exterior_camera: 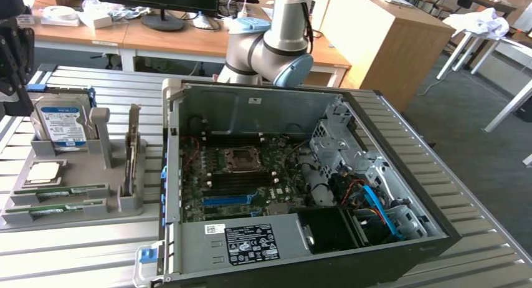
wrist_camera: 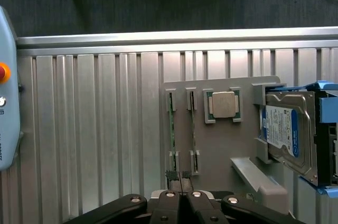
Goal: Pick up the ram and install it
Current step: 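Pick up the ram and move it above insertion slot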
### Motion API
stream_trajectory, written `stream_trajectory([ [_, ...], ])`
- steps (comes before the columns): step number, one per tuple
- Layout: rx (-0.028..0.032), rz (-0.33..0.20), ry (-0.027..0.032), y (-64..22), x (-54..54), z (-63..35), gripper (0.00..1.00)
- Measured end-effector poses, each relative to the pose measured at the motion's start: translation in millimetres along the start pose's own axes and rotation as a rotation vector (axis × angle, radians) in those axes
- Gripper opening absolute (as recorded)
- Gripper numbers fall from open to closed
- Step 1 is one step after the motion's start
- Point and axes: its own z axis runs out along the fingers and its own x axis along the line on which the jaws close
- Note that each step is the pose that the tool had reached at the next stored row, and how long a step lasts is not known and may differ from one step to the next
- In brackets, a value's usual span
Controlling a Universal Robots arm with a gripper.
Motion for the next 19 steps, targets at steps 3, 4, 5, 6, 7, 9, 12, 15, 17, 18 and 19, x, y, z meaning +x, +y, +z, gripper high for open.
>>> stream_trajectory([
  [3, 0.0024, 0.000, -0.0001, 0.0, 0.0, 0.5, 0.10],
  [4, 0.0032, 0.000, -0.0001, 0.0, -0.1, 0.7, 0.10],
  [5, 0.0042, 0.000, -0.0002, 0.0, -0.1, 0.8, 0.10],
  [6, 0.0051, -0.001, -0.0002, 0.0, -0.1, 1.0, 0.10],
  [7, 0.0058, -0.001, -0.0003, 0.0, -0.1, 1.1, 0.10],
  [9, 0.0070, -0.003, -0.0004, 0.0, -0.1, 1.4, 0.10],
  [12, 0.0076, -0.005, -0.0004, 0.0, -0.1, 1.6, 0.10],
  [15, 0.0076, -0.005, -0.0004, 0.0, -0.1, 1.6, 0.10],
  [17, 0.0078, -0.005, -0.0005, 0.0, -0.1, 1.8, 0.10],
  [18, 0.0078, -0.005, -0.0005, 0.0, -0.1, 1.9, 0.10],
  [19, 0.0079, -0.005, -0.0005, 0.0, -0.2, 2.1, 0.10],
])
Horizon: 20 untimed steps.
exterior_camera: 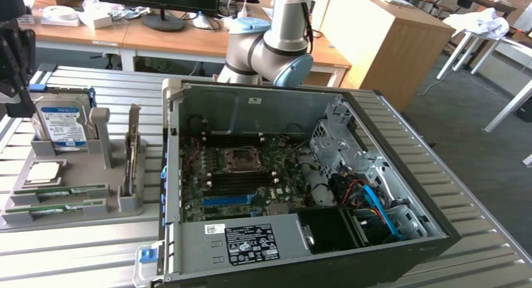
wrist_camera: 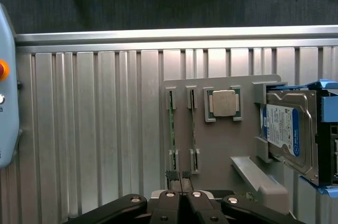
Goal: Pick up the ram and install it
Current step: 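Pick up the ram and move it above insertion slot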
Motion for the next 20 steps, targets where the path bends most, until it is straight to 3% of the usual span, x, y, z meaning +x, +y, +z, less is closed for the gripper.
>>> stream_trajectory([
  [20, 0.0003, 0.000, 0.0002, 0.3, -0.6, 10.4, 0.10],
])
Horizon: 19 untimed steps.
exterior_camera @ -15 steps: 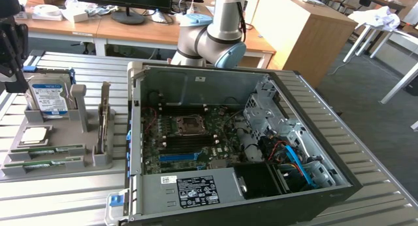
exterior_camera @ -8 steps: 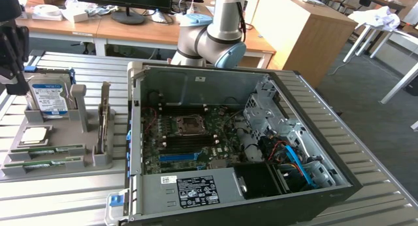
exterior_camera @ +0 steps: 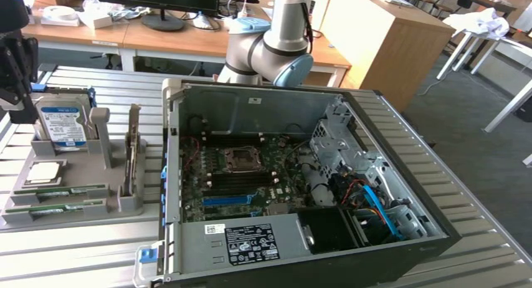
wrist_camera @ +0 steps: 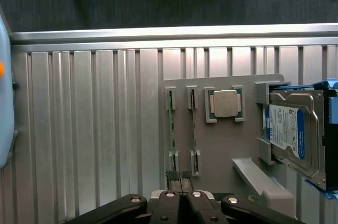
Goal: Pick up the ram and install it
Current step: 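Pick up the ram and move it above insertion slot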
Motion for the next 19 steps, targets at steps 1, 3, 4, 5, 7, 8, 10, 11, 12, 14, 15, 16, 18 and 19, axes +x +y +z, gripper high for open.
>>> stream_trajectory([
  [1, 0.0001, 0.000, 0.0000, 0.0, 0.0, 0.0, 0.10],
  [3, 0.0001, 0.000, -0.0001, 0.0, 0.0, 0.1, 0.10],
  [4, 0.0002, 0.000, -0.0002, 0.0, 0.0, 0.1, 0.11],
  [5, 0.0002, 0.000, -0.0001, 0.0, 0.0, 0.1, 0.11],
  [7, 0.0001, 0.000, -0.0001, 0.0, 0.0, 0.1, 0.23],
  [8, 0.0001, 0.000, -0.0001, 0.0, 0.0, 0.1, 0.23],
  [10, 0.0002, 0.000, -0.0001, 0.0, 0.0, 0.1, 0.30],
  [11, 0.0002, 0.000, -0.0001, 0.0, 0.0, 0.1, 0.30],
  [12, 0.0002, 0.000, -0.0001, 0.0, 0.0, 0.1, 0.30],
  [14, 0.0006, 0.000, -0.0004, 0.0, 0.0, 0.3, 0.30],
  [15, 0.0008, 0.000, -0.0008, 0.0, -0.1, 0.6, 0.30],
  [16, 0.0008, 0.000, -0.0009, 0.0, -0.1, 1.0, 0.30],
  [18, 0.0005, 0.000, -0.0008, 0.0, -0.1, 1.0, 0.30],
  [19, 0.0006, 0.000, -0.0008, 0.0, -0.1, 1.1, 0.30],
])
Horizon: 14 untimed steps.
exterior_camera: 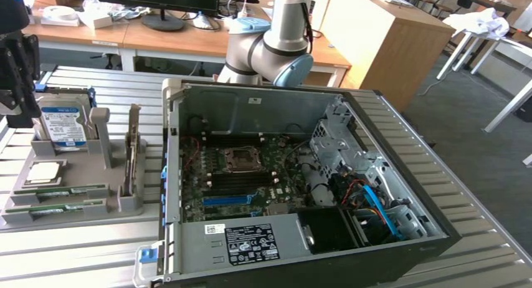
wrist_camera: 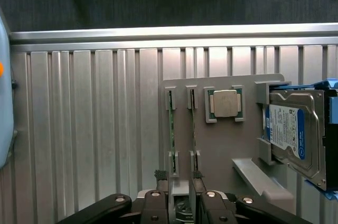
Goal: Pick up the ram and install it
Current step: 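Pick up the ram and move it above insertion slot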
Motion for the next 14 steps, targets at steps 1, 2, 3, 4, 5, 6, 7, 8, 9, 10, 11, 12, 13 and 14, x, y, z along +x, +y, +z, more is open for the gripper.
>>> stream_trajectory([
  [1, 0.0000, 0.000, 0.0000, 0.0, 0.0, 0.0, 0.30],
  [2, -0.0002, 0.000, 0.0000, -0.1, 0.0, 0.0, 0.30],
  [3, -0.0009, 0.000, -0.0001, -0.6, 0.0, 0.2, 0.30],
  [4, -0.0030, 0.000, -0.0001, -1.5, 0.0, 0.2, 0.30],
  [5, -0.0064, 0.000, -0.0002, -2.8, -0.1, 0.2, 0.30],
  [6, -0.0104, -0.001, -0.0003, -4.1, -0.1, 0.1, 0.30],
  [7, -0.0136, -0.001, -0.0004, -5.1, -0.2, 0.2, 0.30],
  [8, -0.0161, -0.001, -0.0005, -5.9, -0.2, 0.2, 0.30],
  [9, -0.0179, -0.001, -0.0006, -6.5, -0.2, 0.2, 0.30],
  [10, -0.0187, -0.001, -0.0008, -6.7, -0.2, 0.2, 0.30],
  [11, -0.0186, -0.001, -0.0008, -6.7, -0.2, 0.2, 0.30],
  [12, -0.0186, -0.001, -0.0010, -6.7, -0.2, 0.2, 0.30],
  [13, -0.0187, -0.001, -0.0010, -6.7, -0.3, 0.3, 0.30],
  [14, -0.0186, -0.001, -0.0011, -6.7, -0.3, 0.8, 0.30],
])
